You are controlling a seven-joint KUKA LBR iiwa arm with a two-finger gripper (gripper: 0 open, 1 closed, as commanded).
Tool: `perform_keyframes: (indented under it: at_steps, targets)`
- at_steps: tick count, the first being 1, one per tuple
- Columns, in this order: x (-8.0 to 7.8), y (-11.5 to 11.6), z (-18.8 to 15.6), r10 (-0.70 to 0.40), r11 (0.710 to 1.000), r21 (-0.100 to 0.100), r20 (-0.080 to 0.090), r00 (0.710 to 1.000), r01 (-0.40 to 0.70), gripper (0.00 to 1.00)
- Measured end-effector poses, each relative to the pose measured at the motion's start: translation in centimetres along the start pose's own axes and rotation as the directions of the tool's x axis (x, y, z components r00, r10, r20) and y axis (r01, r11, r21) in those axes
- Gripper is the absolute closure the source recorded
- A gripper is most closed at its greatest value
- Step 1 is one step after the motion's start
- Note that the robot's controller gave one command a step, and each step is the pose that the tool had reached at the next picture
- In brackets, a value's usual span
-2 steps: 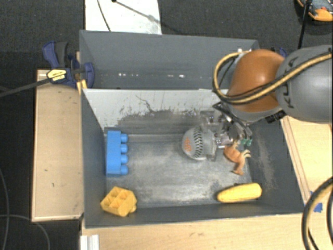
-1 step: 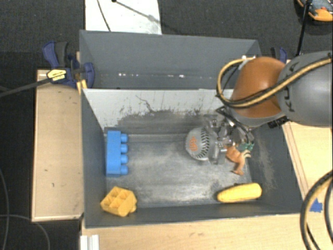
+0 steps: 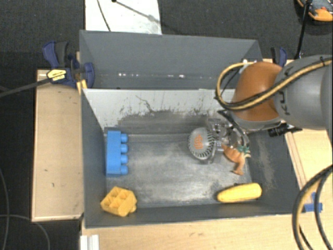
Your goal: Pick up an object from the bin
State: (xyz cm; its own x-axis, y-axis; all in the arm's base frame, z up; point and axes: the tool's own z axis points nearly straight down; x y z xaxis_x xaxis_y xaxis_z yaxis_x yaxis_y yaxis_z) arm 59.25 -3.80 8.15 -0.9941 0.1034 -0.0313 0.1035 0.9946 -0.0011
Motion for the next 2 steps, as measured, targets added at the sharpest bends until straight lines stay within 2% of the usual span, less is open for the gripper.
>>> perform_keyframes:
  at_steps: [1,2]
  targets:
    - [0.0,0.0,0.0,0.000,1.000,0.000,0.000,1.000,0.000,1.00]
    - [0.1,2.2,-10.9,0.000,1.000,-0.002,-0.029,1.000,0.000,1.00]
